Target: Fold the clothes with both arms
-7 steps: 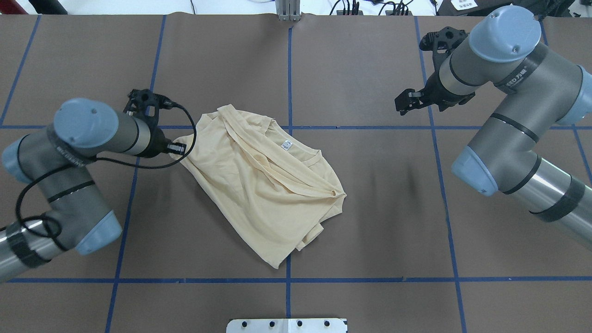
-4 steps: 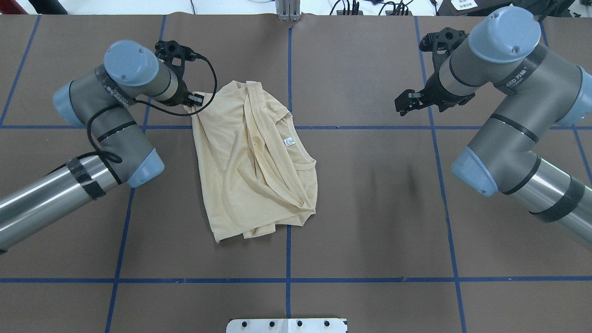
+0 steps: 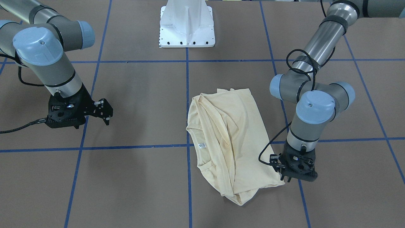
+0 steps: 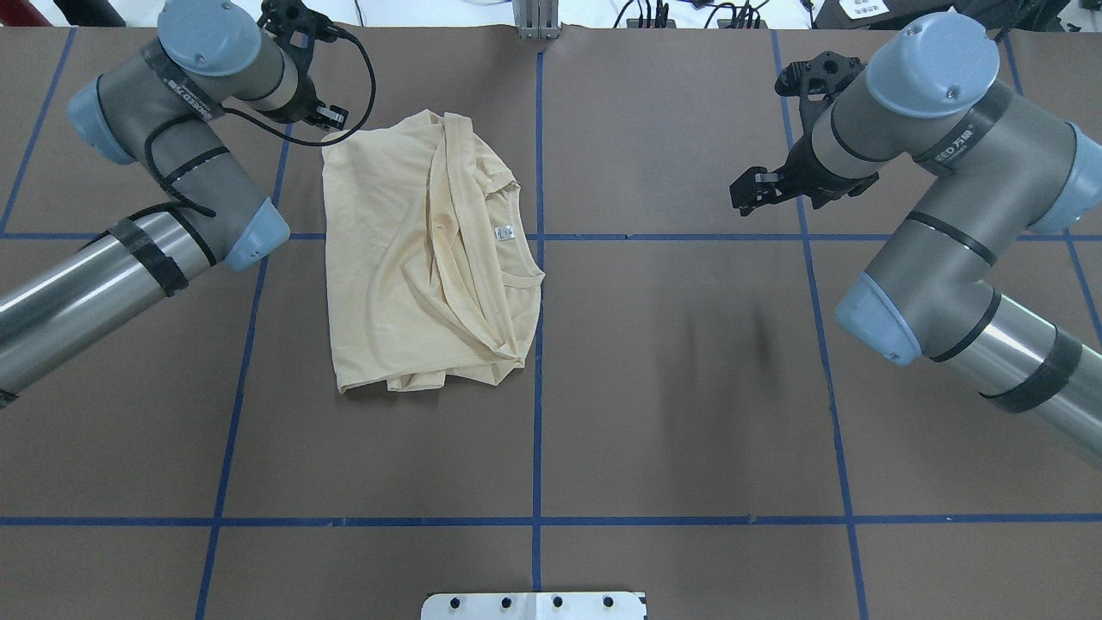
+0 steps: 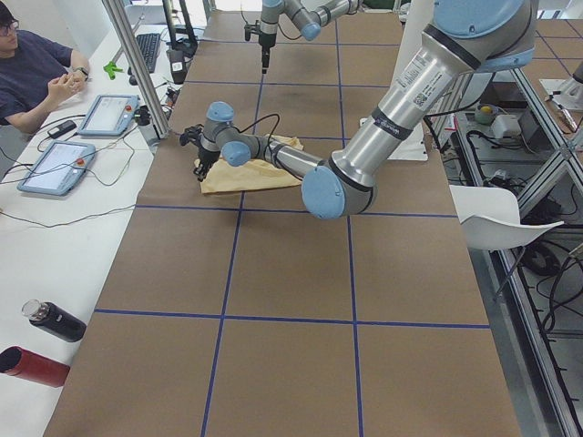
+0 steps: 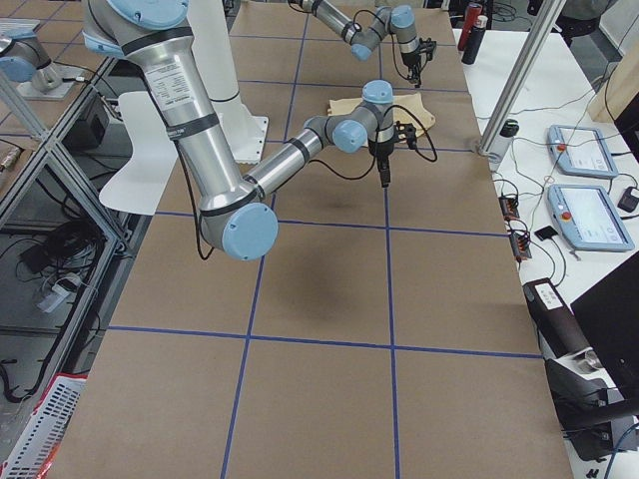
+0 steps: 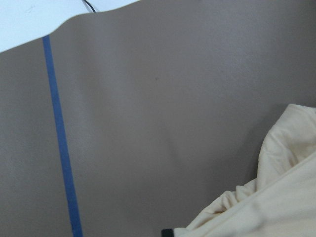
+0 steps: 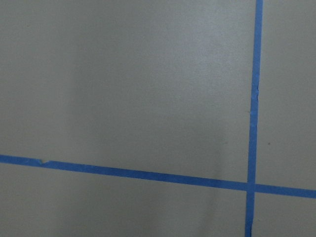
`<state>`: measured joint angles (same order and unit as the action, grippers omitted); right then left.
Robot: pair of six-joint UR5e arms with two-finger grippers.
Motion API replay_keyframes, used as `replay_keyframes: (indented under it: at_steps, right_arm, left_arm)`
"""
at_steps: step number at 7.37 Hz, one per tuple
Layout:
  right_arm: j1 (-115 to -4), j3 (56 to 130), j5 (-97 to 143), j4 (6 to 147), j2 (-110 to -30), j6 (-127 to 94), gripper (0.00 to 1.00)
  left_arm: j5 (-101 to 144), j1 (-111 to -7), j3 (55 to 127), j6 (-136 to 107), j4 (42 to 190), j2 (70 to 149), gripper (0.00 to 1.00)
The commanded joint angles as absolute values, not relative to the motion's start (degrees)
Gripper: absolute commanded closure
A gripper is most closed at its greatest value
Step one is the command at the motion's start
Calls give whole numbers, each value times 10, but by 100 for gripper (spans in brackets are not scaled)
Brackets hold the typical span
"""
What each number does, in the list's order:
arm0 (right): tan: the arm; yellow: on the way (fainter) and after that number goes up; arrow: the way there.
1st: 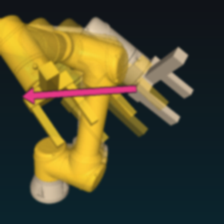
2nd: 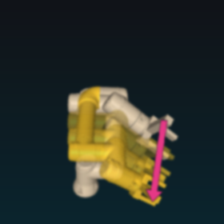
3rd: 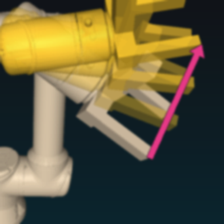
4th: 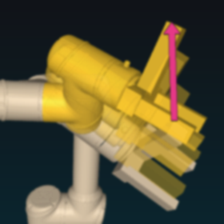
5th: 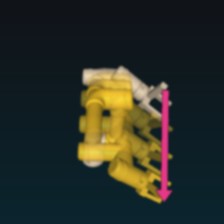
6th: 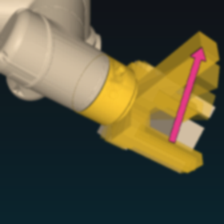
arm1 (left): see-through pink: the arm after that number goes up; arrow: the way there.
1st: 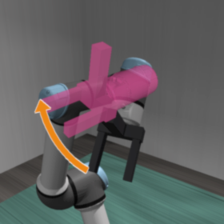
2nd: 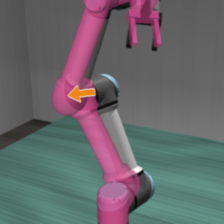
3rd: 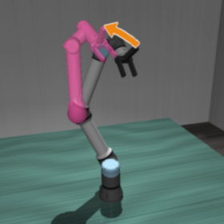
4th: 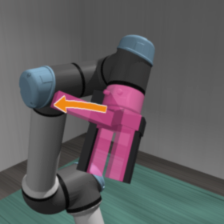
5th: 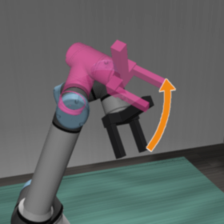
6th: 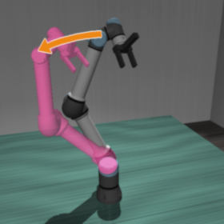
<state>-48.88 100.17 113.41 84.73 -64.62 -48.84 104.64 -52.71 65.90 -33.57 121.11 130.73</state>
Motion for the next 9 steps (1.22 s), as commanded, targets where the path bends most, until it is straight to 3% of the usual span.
replay_keyframes:
  at_steps: [1,4,6,8,9]
  right_arm:
    - [-472,965,1134,847,-598,-526,1]
    - [-406,892,1117,847,-497,-637,1]
    - [-360,830,1042,818,-439,-747,9]
    - [-334,718,1011,766,-377,-787,33]
    - [-330,714,1008,764,-374,-788,43]
  left_arm:
    - [1113,-561,666,-314,1225,1294,0]
    - [1133,-569,771,-285,1220,1221,0]
    - [1132,-568,773,-288,1219,1218,0]
    - [1132,-568,773,-289,1220,1218,0]
    - [1132,-568,773,-289,1220,1218,0]
